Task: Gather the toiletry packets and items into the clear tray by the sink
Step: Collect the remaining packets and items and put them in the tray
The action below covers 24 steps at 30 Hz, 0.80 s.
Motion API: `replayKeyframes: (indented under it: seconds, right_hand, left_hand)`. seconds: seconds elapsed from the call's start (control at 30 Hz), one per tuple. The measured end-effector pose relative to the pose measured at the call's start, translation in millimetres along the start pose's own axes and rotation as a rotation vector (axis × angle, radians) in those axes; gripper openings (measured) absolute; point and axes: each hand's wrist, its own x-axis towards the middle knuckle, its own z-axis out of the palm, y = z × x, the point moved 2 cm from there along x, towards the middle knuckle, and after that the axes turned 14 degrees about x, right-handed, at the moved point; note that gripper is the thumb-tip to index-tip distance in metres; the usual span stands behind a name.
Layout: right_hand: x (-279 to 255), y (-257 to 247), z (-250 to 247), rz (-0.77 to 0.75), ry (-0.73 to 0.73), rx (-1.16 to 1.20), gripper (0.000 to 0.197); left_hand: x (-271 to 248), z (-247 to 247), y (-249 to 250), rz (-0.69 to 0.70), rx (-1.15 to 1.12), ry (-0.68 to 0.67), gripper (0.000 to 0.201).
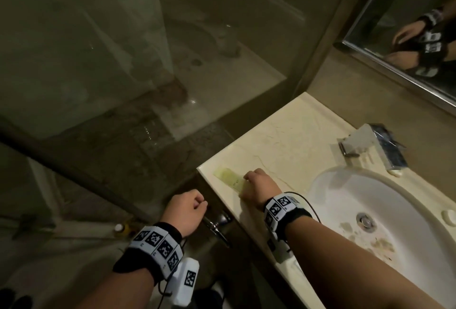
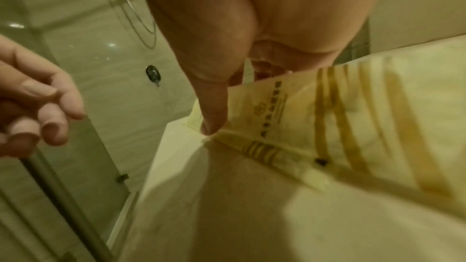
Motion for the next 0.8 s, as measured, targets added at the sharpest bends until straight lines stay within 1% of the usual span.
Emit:
replayKeyframes:
  seconds: [0.1, 0.27, 0.37, 0.4, 0.43, 0.53, 0.57, 0.6, 0.63, 0.67, 0.7, 0.8]
  right_hand:
    - [1, 1, 6, 0.004, -0.010, -0.090, 0.042]
    - [1, -6, 9, 0.012, 0.011, -0.112, 0.036]
    - [-10, -9, 5, 0.009, 0.035, -0.072, 0.023]
    - [-15, -10, 1, 0.023, 0.042, -0.020, 0.020]
    - [-21, -10, -4, 0.026, 0.051, 0.044, 0.021]
    - [-45, -8, -32, -0.023, 0.098, 0.190, 0.034]
    - [-55, -7, -43, -0.046, 0.112, 0.213, 0.035]
    - [-66, -3, -55, -0.062, 0.122, 0.229, 0.035]
    - [-78, 1, -67, -0.070, 0.123, 0.242, 0.034]
    - [-90, 8, -77, -0.069, 0.125, 0.255, 0.033]
    - [-104, 17, -90, -0.059, 0.132, 0.263, 0.033]
    - [-141, 42, -113, -0.022, 0.162, 0.283, 0.036]
  left_hand:
    - [-3, -3, -7, -0.020, -0.023, 0.003, 0.018]
    - [-8, -1, -4, -0.006, -0.032, -0.001, 0.019]
    - [-7, 3, 5, 0.001, -0.054, -0.018, 0.024]
    - [-5, 5, 9, -0.006, -0.072, -0.027, 0.028]
    - [-4, 6, 14, -0.017, -0.104, -0.028, 0.035]
    - [-1, 4, 39, -0.037, -0.259, 0.028, 0.073]
    - [-1, 4, 50, -0.031, -0.327, 0.032, 0.079]
    - [1, 5, 62, -0.021, -0.396, 0.014, 0.081]
    - [3, 9, 75, -0.002, -0.473, -0.017, 0.078]
    - [5, 14, 89, 0.026, -0.547, -0.065, 0.070]
    - [6, 21, 108, 0.067, -0.607, -0.118, 0.059]
    - [1, 38, 154, 0.166, -0.750, -0.226, 0.016]
